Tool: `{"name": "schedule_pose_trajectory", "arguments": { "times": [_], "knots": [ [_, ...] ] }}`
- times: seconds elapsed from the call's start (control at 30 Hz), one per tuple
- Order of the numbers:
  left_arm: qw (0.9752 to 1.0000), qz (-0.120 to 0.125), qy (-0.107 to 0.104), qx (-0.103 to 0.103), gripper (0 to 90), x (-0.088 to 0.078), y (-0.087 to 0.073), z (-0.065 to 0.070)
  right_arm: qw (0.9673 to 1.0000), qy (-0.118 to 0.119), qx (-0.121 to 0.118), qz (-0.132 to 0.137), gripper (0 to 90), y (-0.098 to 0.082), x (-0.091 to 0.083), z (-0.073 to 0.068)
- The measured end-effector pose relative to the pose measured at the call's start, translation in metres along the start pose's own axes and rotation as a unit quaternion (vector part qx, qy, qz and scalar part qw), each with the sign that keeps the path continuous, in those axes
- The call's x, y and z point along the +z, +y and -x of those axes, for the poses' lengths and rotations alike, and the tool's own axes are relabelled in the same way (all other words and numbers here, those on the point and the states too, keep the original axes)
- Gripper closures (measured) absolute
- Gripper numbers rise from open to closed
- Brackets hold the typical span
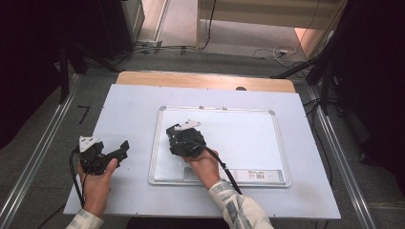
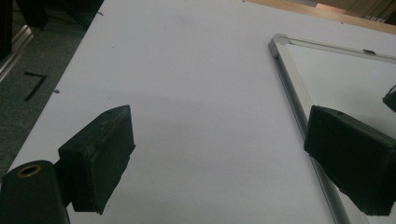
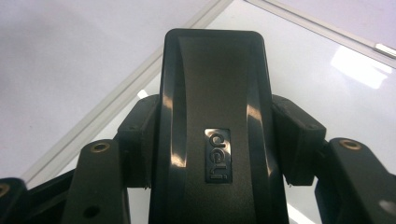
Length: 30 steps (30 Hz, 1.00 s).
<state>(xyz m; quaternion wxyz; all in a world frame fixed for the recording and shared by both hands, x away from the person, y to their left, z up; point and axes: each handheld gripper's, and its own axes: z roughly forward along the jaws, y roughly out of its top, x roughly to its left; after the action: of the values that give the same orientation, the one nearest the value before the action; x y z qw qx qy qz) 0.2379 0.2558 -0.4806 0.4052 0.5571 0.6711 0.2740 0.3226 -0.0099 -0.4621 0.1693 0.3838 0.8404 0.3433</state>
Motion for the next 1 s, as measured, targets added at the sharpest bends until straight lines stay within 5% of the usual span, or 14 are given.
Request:
{"name": "schedule_pose_trajectory", "arguments": {
  "times": [0.53,1.0],
  "knots": [
    [1.0,0.0,0.002,0.001,9.1,-0.001,-0.001,-0.001,0.9985,-0.051,0.021,0.007,38.1,-0.015,-0.028,0.039],
    [1.0,-0.003,0.003,0.005,9.1,0.0,0.0,0.001,0.9932,-0.106,0.049,0.001,38.1,-0.04,-0.054,0.086]
  ]
}}
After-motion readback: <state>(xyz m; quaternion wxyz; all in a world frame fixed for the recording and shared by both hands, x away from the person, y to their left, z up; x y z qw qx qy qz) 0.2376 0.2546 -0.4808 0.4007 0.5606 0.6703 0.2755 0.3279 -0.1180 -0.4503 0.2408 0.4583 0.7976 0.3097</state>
